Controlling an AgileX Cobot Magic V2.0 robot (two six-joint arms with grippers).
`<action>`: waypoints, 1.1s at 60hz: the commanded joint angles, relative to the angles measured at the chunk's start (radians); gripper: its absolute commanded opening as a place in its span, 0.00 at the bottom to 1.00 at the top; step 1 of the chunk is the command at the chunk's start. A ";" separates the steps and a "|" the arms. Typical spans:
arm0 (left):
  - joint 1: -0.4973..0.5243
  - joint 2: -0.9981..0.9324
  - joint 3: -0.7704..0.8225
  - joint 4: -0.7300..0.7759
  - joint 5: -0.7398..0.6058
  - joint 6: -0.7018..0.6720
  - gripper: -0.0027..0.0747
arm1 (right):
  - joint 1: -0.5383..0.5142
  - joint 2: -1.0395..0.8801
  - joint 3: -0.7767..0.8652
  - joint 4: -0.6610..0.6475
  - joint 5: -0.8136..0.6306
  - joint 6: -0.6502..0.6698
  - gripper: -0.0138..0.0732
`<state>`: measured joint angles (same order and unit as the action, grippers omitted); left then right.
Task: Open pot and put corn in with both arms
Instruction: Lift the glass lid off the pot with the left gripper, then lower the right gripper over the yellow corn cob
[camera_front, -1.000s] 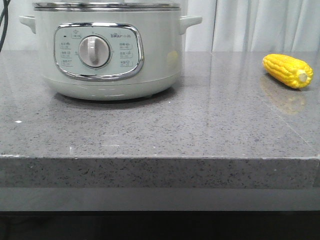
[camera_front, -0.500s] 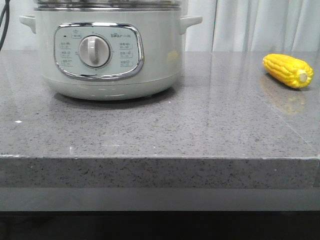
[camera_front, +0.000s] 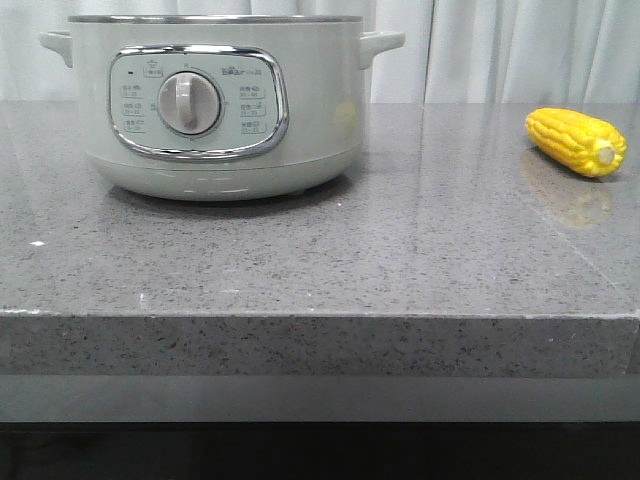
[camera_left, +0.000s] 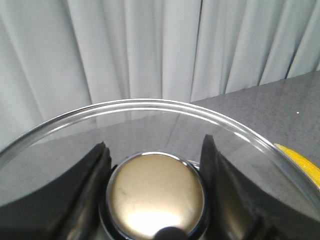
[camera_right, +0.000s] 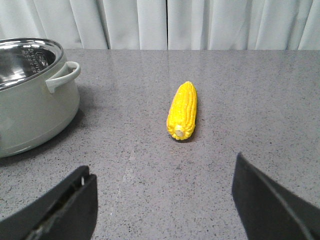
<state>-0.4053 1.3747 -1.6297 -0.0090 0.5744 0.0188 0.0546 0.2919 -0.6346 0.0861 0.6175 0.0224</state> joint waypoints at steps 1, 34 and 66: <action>0.031 -0.133 0.002 -0.021 -0.051 -0.008 0.25 | -0.006 0.031 -0.023 -0.007 -0.067 -0.007 0.82; 0.035 -0.712 0.599 -0.013 -0.080 0.000 0.25 | -0.006 0.588 -0.348 -0.007 0.048 -0.007 0.82; 0.035 -0.798 0.666 -0.013 -0.079 0.000 0.25 | -0.007 1.219 -0.858 -0.076 0.301 -0.007 0.82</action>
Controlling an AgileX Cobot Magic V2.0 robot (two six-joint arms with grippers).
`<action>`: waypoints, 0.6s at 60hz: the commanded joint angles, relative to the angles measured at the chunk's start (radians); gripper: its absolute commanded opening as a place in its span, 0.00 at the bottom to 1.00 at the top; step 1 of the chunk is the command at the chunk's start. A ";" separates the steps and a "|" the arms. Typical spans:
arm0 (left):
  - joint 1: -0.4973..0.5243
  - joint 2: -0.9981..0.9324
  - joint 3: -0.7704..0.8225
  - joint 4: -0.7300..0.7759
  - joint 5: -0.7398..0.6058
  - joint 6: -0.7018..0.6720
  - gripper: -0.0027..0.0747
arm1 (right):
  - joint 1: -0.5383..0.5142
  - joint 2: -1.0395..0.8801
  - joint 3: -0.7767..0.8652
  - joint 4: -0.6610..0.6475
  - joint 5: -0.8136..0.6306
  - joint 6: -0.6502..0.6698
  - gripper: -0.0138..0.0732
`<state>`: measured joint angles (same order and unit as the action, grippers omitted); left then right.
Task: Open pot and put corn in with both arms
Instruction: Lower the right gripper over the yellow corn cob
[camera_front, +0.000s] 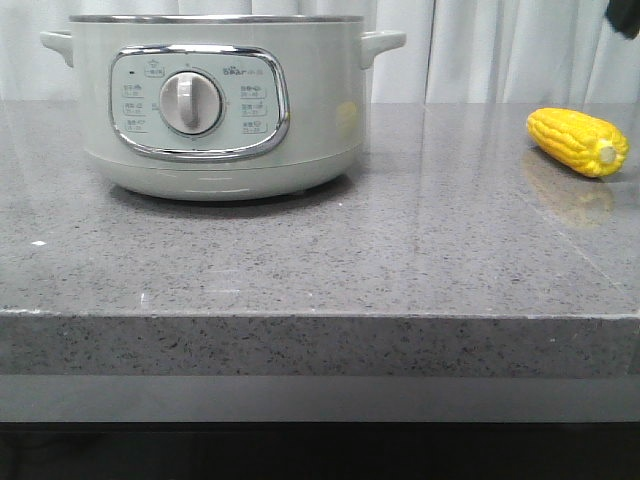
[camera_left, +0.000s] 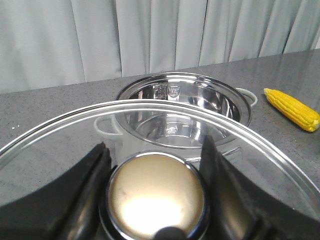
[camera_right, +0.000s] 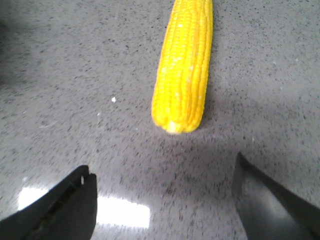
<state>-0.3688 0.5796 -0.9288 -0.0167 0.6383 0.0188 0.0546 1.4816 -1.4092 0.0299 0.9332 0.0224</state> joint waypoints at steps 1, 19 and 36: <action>-0.001 -0.002 -0.035 -0.006 -0.142 0.000 0.25 | -0.007 0.042 -0.099 -0.020 -0.012 -0.007 0.82; -0.001 -0.002 -0.035 -0.006 -0.142 0.000 0.25 | -0.007 0.253 -0.263 -0.043 0.008 -0.007 0.82; -0.001 -0.002 -0.035 -0.006 -0.142 0.000 0.25 | -0.013 0.377 -0.345 -0.043 -0.005 -0.007 0.82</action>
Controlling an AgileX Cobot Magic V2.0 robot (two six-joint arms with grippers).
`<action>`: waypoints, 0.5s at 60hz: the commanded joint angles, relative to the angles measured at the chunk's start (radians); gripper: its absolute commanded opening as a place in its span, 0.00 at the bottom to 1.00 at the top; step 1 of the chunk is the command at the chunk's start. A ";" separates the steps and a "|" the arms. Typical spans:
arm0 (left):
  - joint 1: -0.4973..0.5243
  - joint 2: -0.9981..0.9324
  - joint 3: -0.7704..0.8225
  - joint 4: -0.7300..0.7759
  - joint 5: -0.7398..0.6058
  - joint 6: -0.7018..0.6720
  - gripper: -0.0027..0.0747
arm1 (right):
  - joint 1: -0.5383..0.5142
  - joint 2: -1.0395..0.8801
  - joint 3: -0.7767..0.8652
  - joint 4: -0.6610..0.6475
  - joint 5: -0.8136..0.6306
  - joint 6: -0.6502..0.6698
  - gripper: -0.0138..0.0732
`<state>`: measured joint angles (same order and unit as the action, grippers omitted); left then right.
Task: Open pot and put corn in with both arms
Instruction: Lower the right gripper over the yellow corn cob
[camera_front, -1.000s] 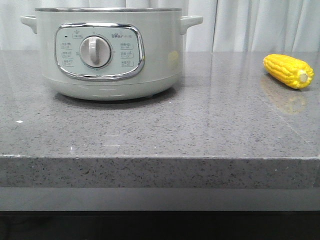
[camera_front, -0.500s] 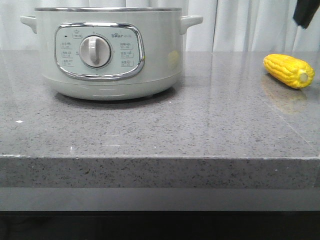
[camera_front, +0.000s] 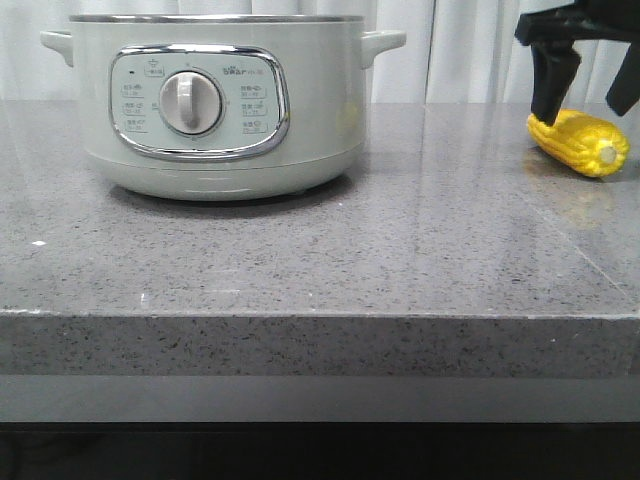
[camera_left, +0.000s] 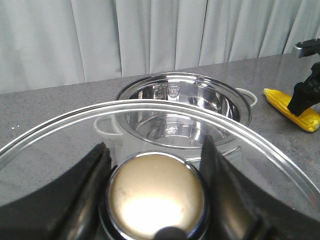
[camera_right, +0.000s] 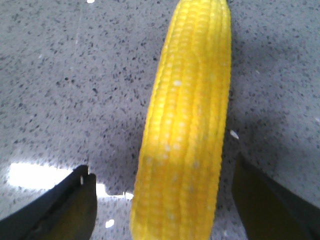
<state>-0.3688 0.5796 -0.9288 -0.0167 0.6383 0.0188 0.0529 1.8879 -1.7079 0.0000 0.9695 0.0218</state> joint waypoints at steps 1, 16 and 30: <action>-0.001 -0.002 -0.035 -0.006 -0.142 0.000 0.25 | -0.012 -0.026 -0.048 -0.013 -0.042 -0.006 0.82; -0.001 -0.002 -0.035 -0.006 -0.148 0.000 0.25 | -0.012 0.023 -0.052 -0.013 -0.037 -0.006 0.78; -0.001 -0.002 -0.035 -0.006 -0.160 0.000 0.25 | -0.012 0.024 -0.052 -0.013 -0.025 -0.006 0.49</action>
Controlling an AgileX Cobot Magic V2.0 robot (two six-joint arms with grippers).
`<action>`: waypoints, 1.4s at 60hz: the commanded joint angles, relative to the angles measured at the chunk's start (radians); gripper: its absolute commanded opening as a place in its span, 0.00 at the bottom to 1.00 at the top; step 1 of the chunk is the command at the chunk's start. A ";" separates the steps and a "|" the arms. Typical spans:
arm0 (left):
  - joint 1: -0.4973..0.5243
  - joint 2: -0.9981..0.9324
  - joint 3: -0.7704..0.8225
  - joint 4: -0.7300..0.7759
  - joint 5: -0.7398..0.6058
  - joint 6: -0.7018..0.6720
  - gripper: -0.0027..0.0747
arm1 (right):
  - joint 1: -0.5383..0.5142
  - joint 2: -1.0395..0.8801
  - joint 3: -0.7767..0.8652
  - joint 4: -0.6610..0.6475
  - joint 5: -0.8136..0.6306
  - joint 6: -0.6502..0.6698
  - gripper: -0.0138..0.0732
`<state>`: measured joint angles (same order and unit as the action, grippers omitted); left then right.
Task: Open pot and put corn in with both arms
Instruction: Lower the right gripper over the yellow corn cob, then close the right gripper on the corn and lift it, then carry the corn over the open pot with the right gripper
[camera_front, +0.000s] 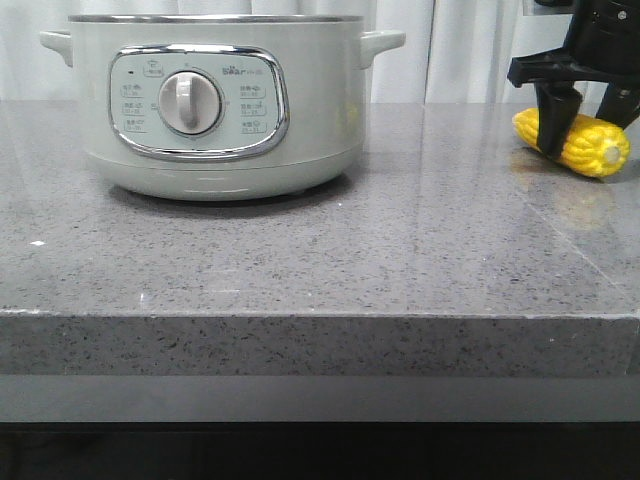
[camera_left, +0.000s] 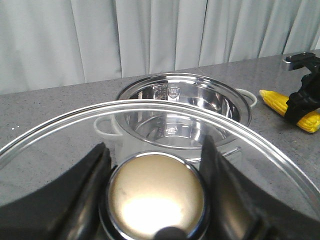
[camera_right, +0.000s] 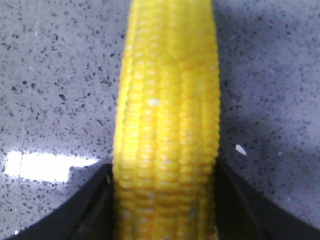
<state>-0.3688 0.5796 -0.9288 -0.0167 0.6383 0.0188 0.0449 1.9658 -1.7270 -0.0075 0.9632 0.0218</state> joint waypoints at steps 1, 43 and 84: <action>-0.001 -0.002 -0.035 -0.006 -0.161 0.000 0.25 | -0.004 -0.055 -0.033 -0.005 -0.017 -0.006 0.49; -0.001 -0.002 -0.035 -0.006 -0.161 0.000 0.25 | 0.137 -0.419 -0.046 0.111 -0.007 -0.083 0.48; -0.001 -0.002 -0.035 -0.006 -0.163 0.000 0.25 | 0.452 -0.466 -0.046 0.373 -0.407 -0.254 0.48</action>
<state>-0.3688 0.5796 -0.9288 -0.0167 0.6307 0.0188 0.4730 1.5161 -1.7411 0.3390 0.7008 -0.2071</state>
